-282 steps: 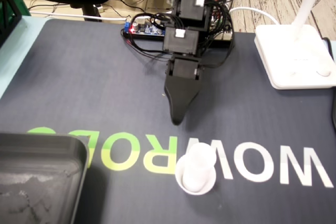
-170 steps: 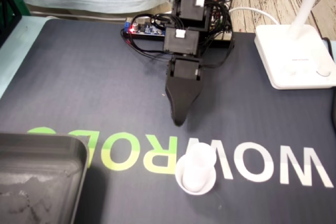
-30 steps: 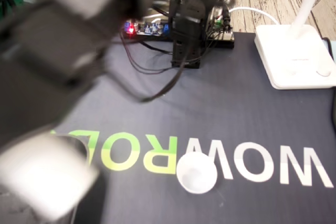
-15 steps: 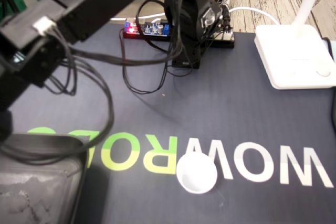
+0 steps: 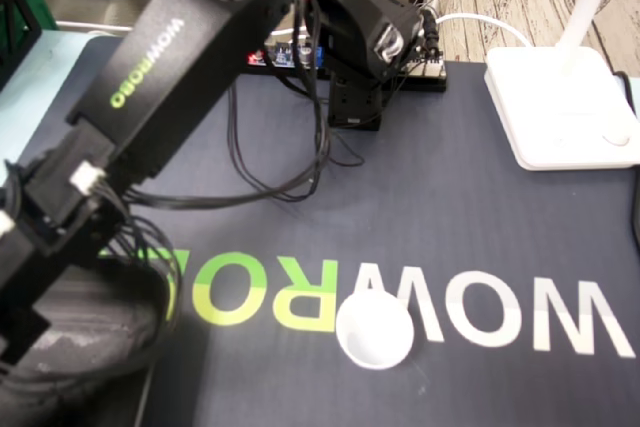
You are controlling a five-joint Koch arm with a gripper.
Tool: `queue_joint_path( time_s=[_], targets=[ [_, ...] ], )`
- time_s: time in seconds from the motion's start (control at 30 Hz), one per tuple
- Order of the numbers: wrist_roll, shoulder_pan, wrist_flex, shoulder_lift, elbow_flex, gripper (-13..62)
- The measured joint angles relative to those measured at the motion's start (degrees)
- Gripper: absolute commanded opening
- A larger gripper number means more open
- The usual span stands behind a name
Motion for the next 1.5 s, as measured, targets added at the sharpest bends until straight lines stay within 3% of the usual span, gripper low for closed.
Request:
queue_joint_path(
  time_s=[0.17,0.57,0.87,1.07,1.33,1.5],
  targets=[
    [-5.80,-1.05,-0.70,0.62,0.00,2.8],
    [-63.72,-6.24,-0.79,19.51,4.13,2.9],
    [-101.69,-18.54,-0.70,42.01,34.72,2.9],
    [-121.38,-34.80,-3.69,56.78,57.39,2.9],
    [-147.57,-43.59,-6.33,57.57,61.35,2.9],
    [-156.09,-43.68,-11.78,52.73,61.26,2.9]
  ],
)
